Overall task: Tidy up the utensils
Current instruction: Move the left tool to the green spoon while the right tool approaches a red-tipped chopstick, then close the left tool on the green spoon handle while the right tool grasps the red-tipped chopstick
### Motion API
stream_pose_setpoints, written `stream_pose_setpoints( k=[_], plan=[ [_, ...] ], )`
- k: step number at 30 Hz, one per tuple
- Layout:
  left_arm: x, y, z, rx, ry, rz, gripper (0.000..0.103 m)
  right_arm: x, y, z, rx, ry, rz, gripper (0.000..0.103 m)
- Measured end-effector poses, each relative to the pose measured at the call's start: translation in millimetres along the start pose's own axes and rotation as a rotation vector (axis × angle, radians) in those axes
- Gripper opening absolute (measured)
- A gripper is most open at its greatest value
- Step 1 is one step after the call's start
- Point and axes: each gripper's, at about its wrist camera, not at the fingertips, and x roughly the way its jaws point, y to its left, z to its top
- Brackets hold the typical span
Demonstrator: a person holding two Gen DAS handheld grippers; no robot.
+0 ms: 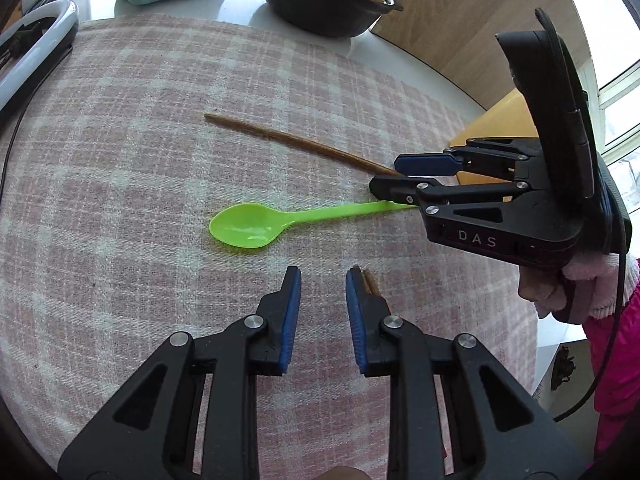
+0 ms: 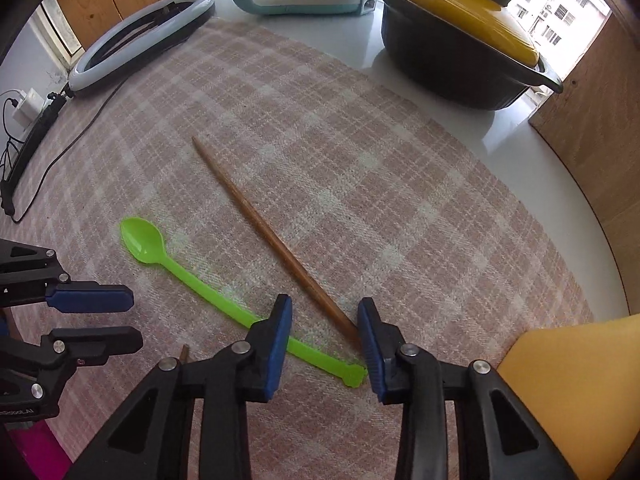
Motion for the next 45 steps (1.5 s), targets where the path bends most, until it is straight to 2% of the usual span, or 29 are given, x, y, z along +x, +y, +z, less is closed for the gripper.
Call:
stream_pose_setpoints(
  k=[4, 10, 15, 19, 22, 31, 37, 40, 42, 43, 44, 45],
  plan=[
    [6.9, 4.9, 5.1, -0.024, 0.004, -0.001, 0.021, -1.8, 1.8, -5.7, -0.008, 0.013, 0.029, 0.029],
    [11.1, 10.0, 14.9, -0.039, 0.0, -0.007, 0.021, -7.0, 4.4, -22.6, 0.02, 0.03, 0.112, 0.027],
    [18.6, 3.2, 25.5, -0.028, -0.018, 0.021, 0.02, -11.6, -0.4, -42.0, 0.095, 0.02, 0.187, 0.026],
    [23.4, -3.9, 33.3, -0.01, -0.025, 0.053, 0.02, -12.8, -5.2, -57.7, 0.177, 0.008, 0.253, 0.017],
    [28.7, -10.9, 40.0, 0.015, -0.022, 0.077, 0.02, -14.7, -5.5, -72.7, 0.236, -0.004, 0.273, 0.01],
    [45.3, -39.1, 50.9, 0.095, -0.013, 0.126, 0.021, -19.9, -4.2, -110.5, 0.414, -0.052, 0.321, 0.004],
    [56.4, -61.8, 53.1, 0.169, -0.031, 0.205, 0.021, -29.0, -10.3, -135.9, 0.49, -0.061, 0.275, 0.004],
    [63.2, -77.7, 50.6, 0.222, -0.045, 0.268, 0.034, -33.3, -12.6, -143.0, 0.495, -0.055, 0.244, 0.004],
    [68.4, -86.5, 46.1, 0.246, -0.046, 0.281, 0.053, -34.3, -16.2, -144.5, 0.489, -0.055, 0.235, 0.006],
    [71.3, -90.8, 44.3, 0.259, -0.049, 0.298, 0.056, -35.7, -17.4, -146.0, 0.489, -0.058, 0.227, 0.015],
    [74.2, -95.2, 42.0, 0.277, -0.054, 0.32, 0.058, -38.1, -19.7, -147.4, 0.492, -0.067, 0.222, 0.03],
    [77.0, -99.2, 39.7, 0.303, -0.061, 0.335, 0.058, -40.5, -21.9, -149.0, 0.497, -0.077, 0.219, 0.034]
  ],
)
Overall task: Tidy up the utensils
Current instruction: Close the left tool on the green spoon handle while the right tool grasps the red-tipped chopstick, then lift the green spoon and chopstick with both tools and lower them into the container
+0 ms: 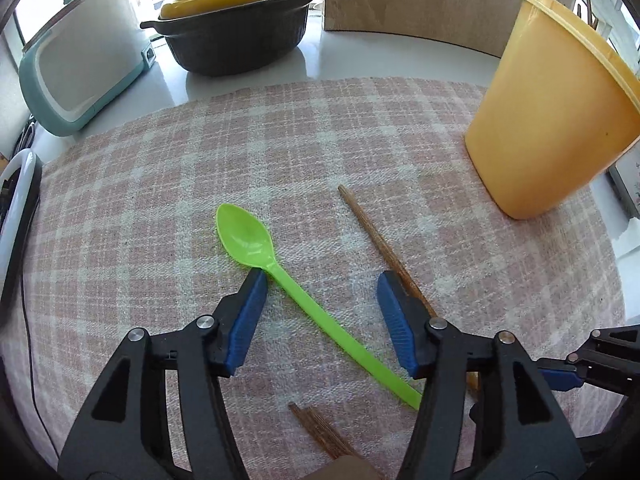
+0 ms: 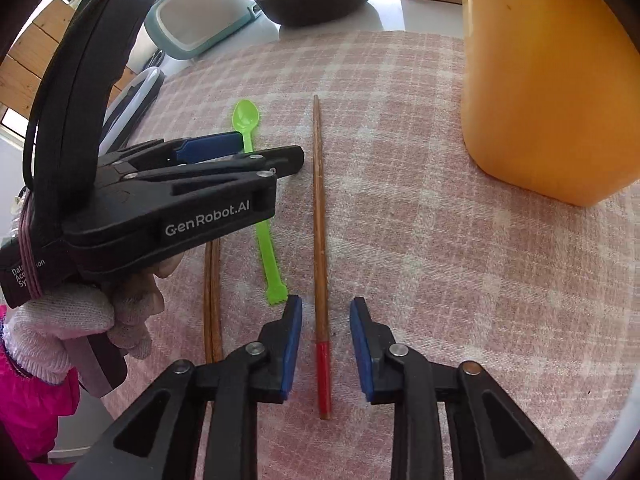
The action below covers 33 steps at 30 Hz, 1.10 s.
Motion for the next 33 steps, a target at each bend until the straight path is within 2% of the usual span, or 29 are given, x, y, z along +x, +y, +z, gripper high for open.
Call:
stream_pose_setpoints(
  k=[2, 4, 6, 8, 12, 17, 24, 27, 30, 33],
  plan=[
    [0.1, -3.1, -1.0, 0.015, -0.015, 0.004, 0.057, -3.9, -4.3, 1.1, -0.001, -0.011, -0.009, 0.034],
    [-0.5, -2.7, -1.4, 0.021, -0.023, 0.0, 0.052, -7.2, -6.2, 2.9, -0.01, -0.022, -0.027, 0.034],
    [-7.7, 1.4, -4.8, 0.028, -0.029, -0.007, 0.036, -9.8, -6.9, 5.6, -0.023, -0.031, -0.037, 0.034],
    [-9.4, 1.8, -5.8, 0.04, -0.029, -0.018, 0.026, -9.5, -5.3, 10.3, -0.035, -0.035, -0.046, 0.034],
    [-12.8, 5.8, -9.4, 0.059, -0.024, -0.042, 0.012, -2.1, 2.1, 25.5, -0.064, -0.034, -0.063, 0.034],
    [-15.5, 23.4, -13.7, 0.047, -0.001, -0.114, 0.006, 14.5, 11.0, 46.5, -0.085, -0.021, -0.089, 0.034],
    [-18.2, 37.9, -14.4, 0.032, 0.035, -0.157, 0.005, 35.6, 37.3, 72.1, -0.169, 0.012, -0.165, 0.034],
    [-19.2, 46.5, -14.4, -0.011, 0.043, -0.184, 0.005, 39.8, 45.4, 77.9, -0.208, 0.032, -0.209, 0.034],
    [-19.1, 54.8, -15.4, -0.058, 0.047, -0.214, 0.005, 42.0, 49.5, 81.3, -0.24, 0.047, -0.245, 0.026],
    [-20.4, 61.0, -16.6, -0.085, 0.041, -0.227, 0.005, 41.2, 46.0, 84.9, -0.231, 0.055, -0.242, 0.009]
  ],
)
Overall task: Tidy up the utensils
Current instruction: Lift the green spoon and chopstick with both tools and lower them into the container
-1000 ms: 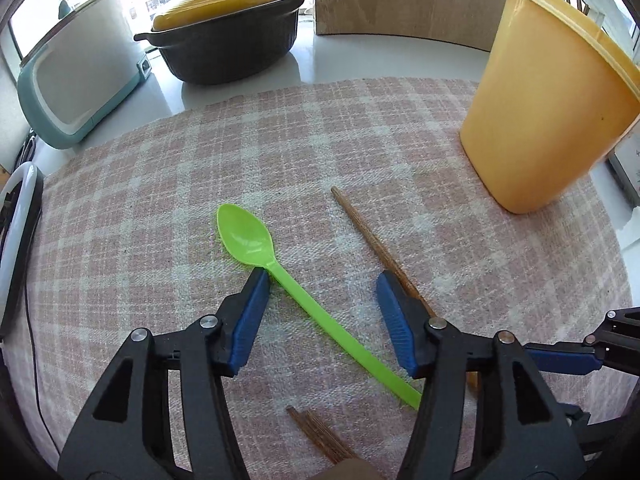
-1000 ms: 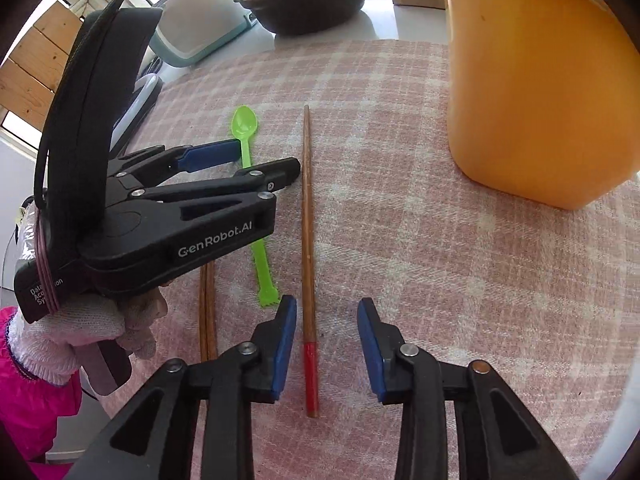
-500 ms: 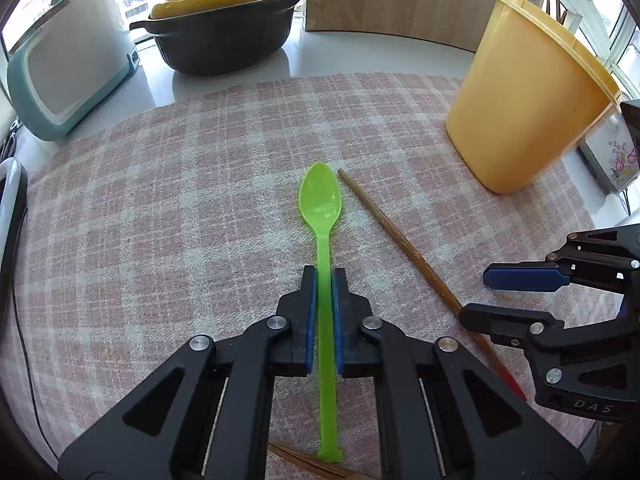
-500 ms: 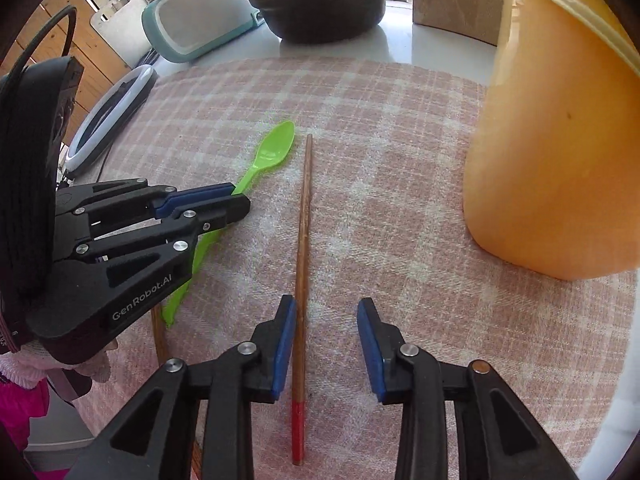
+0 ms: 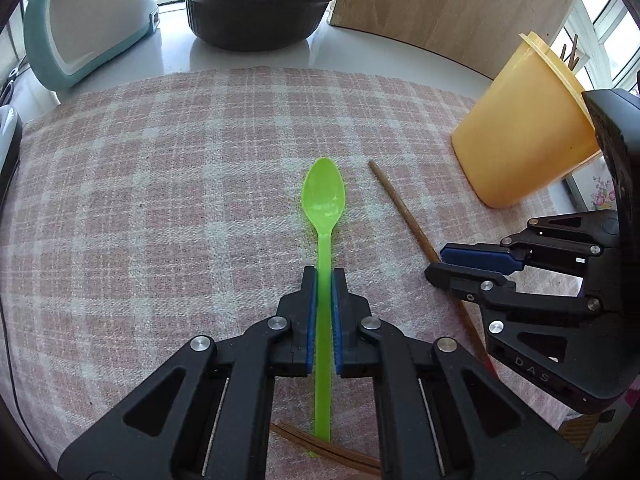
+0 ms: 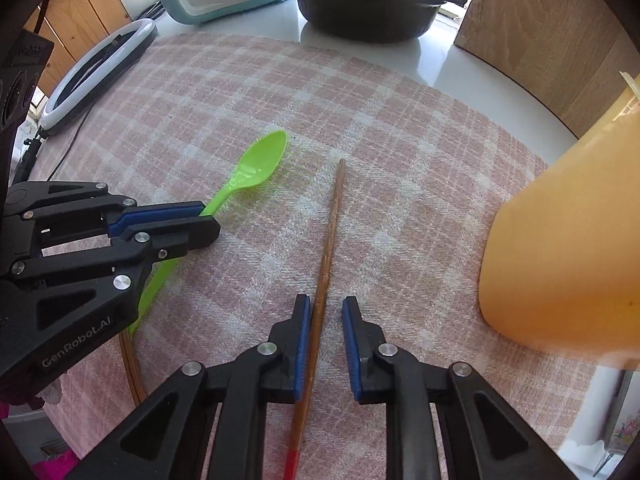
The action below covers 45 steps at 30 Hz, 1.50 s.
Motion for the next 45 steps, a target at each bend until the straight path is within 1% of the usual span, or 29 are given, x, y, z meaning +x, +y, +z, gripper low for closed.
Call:
stream_pose_setpoints(
  k=[1, 2, 6, 10, 15, 19, 23, 27, 32, 36, 45],
  plan=[
    [-1.4, 1.1, 0.0, -0.006, -0.004, -0.003, 0.005, -0.9, -4.5, -0.7, 0.015, 0.0, 0.014, 0.006],
    [-3.5, 2.7, 0.1, -0.015, -0.01, -0.009, 0.005, -2.1, -9.9, -1.8, 0.036, 0.0, 0.042, 0.004],
    [-15.1, 3.1, -0.5, -0.03, -0.035, -0.021, 0.004, -9.4, -21.5, -11.7, 0.105, -0.032, 0.127, 0.003],
    [-31.9, -4.7, 0.3, -0.021, -0.072, -0.033, 0.004, -26.5, -22.2, -24.4, 0.129, -0.091, 0.16, 0.003],
    [-54.9, -19.6, -0.7, 0.016, -0.124, -0.049, 0.004, -60.5, -28.9, -39.7, 0.171, -0.193, 0.19, 0.004],
    [-64.8, -28.6, 1.0, 0.019, -0.152, -0.069, 0.004, -83.0, -35.7, -49.4, 0.193, -0.259, 0.174, 0.004],
    [-81.5, -36.0, 3.2, 0.037, -0.189, -0.084, 0.004, -109.6, -44.7, -59.5, 0.207, -0.324, 0.175, 0.004],
    [-94.9, -51.0, 16.3, 0.06, -0.235, -0.112, 0.004, -140.0, -54.6, -68.2, 0.21, -0.398, 0.153, 0.004],
    [-111.6, -74.6, 32.5, 0.094, -0.285, -0.156, 0.004, -170.0, -77.1, -73.4, 0.245, -0.471, 0.121, 0.004],
    [-118.8, -90.7, 46.4, 0.11, -0.315, -0.181, 0.004, -186.5, -94.2, -74.2, 0.276, -0.507, 0.093, 0.004],
    [-125.2, -123.4, 79.9, 0.132, -0.384, -0.2, 0.004, -216.2, -123.7, -63.9, 0.317, -0.586, 0.018, 0.003]
  ],
)
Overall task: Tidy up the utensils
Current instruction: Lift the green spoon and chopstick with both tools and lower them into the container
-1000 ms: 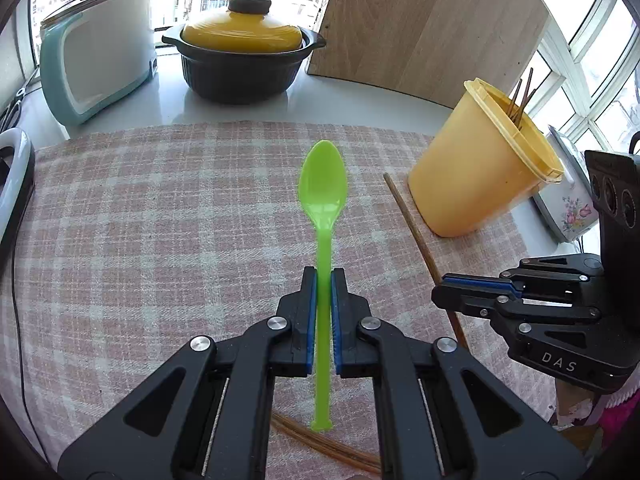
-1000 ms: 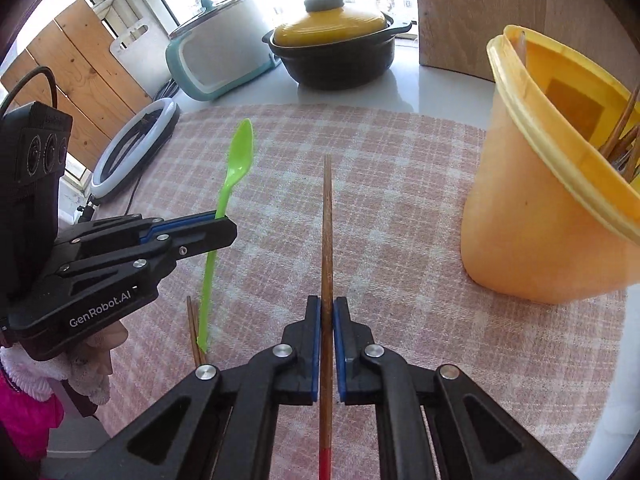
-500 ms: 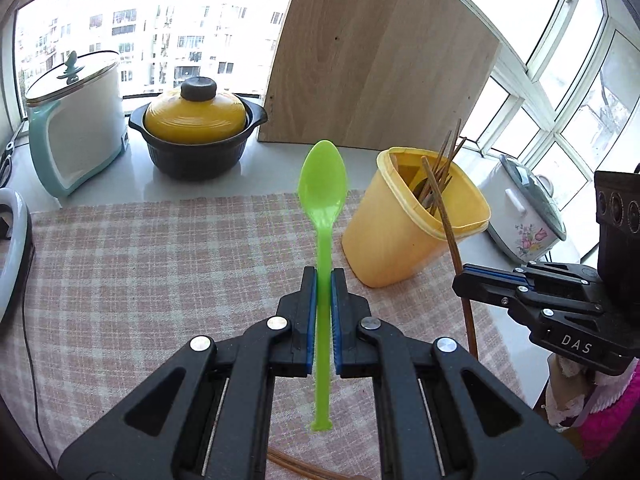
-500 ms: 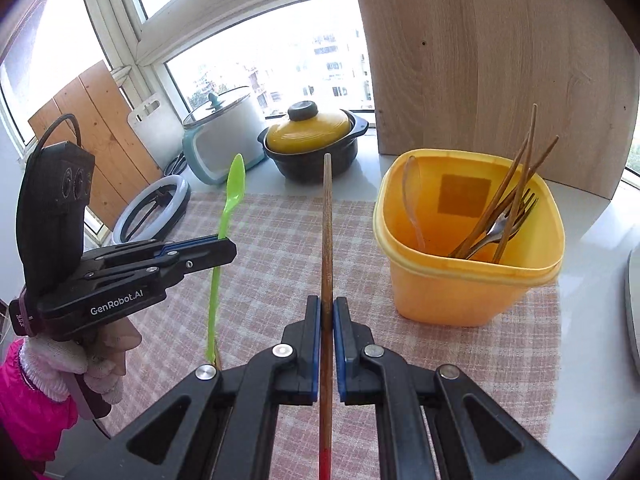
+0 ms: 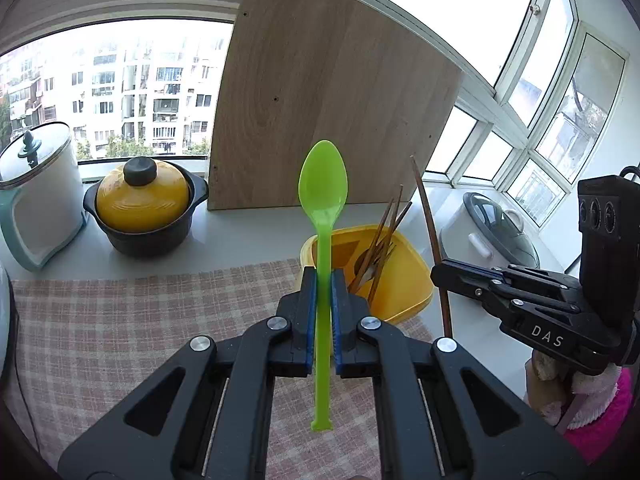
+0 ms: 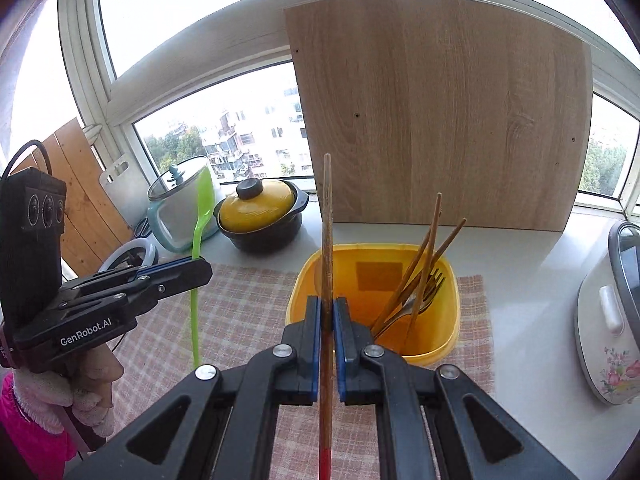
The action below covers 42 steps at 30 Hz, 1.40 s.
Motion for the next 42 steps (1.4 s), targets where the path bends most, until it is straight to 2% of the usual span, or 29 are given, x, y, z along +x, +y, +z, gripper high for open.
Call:
stream_pose_setpoints(
  k=[9, 12, 19, 30, 42],
  plan=[
    [33.0, -12.4, 33.6, -0.028, -0.013, -0.004, 0.004, -1.9, -12.0, 36.4, 0.011, -0.073, -0.059, 0.004],
    [43.9, -12.6, 39.3, -0.053, -0.009, -0.016, 0.004, 0.7, -17.1, 45.3, 0.023, -0.094, -0.07, 0.004],
    [62.3, -22.2, 45.2, -0.036, -0.022, -0.013, 0.004, 12.2, -30.9, 59.3, 0.056, -0.14, -0.096, 0.003],
    [81.3, -26.2, 43.1, -0.028, -0.018, -0.017, 0.004, 38.8, -37.0, 60.6, 0.046, -0.129, -0.126, 0.003],
    [84.3, -30.0, 47.7, -0.021, -0.034, 0.001, 0.004, 42.6, -43.8, 67.7, 0.059, -0.16, -0.136, 0.003]
  ],
)
